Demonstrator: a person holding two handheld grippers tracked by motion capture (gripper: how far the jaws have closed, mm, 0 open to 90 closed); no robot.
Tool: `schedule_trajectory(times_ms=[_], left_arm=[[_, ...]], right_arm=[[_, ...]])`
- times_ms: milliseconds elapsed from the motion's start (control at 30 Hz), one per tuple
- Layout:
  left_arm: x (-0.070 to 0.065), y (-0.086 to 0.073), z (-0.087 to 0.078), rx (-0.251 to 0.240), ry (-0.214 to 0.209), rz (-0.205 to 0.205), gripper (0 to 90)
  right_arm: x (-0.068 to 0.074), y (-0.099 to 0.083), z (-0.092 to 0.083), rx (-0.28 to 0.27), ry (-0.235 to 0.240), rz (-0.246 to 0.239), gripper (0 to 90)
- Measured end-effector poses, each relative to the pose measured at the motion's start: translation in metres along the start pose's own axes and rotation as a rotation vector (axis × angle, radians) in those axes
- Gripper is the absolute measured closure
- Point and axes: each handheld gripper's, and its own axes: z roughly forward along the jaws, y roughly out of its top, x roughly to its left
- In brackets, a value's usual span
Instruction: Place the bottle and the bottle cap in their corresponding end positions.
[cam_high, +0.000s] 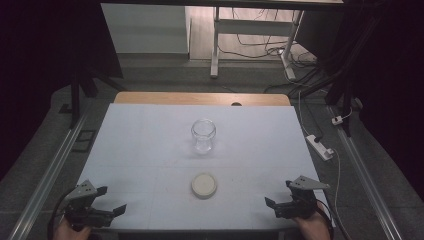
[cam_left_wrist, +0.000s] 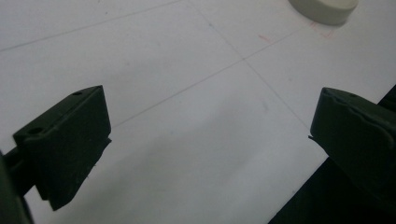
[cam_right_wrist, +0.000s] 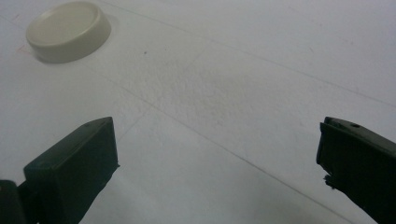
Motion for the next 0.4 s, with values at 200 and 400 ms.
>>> schedule_trajectory(times_ms=[200, 400], left_arm=[[-0.0008, -0.0074, -0.0028, 0.035, 0.053, -0.008, 0.0], [-0.0007, -0.0079, -0.0032, 0.041, 0.065, -0.017, 0.0]], right_arm=[[-0.0003, -0.0022, -0.0046, 0.002, -0.003, 0.013, 0.0], [0.0010, -0.0019, -0.0032, 0.018, -0.012, 0.001, 0.0]])
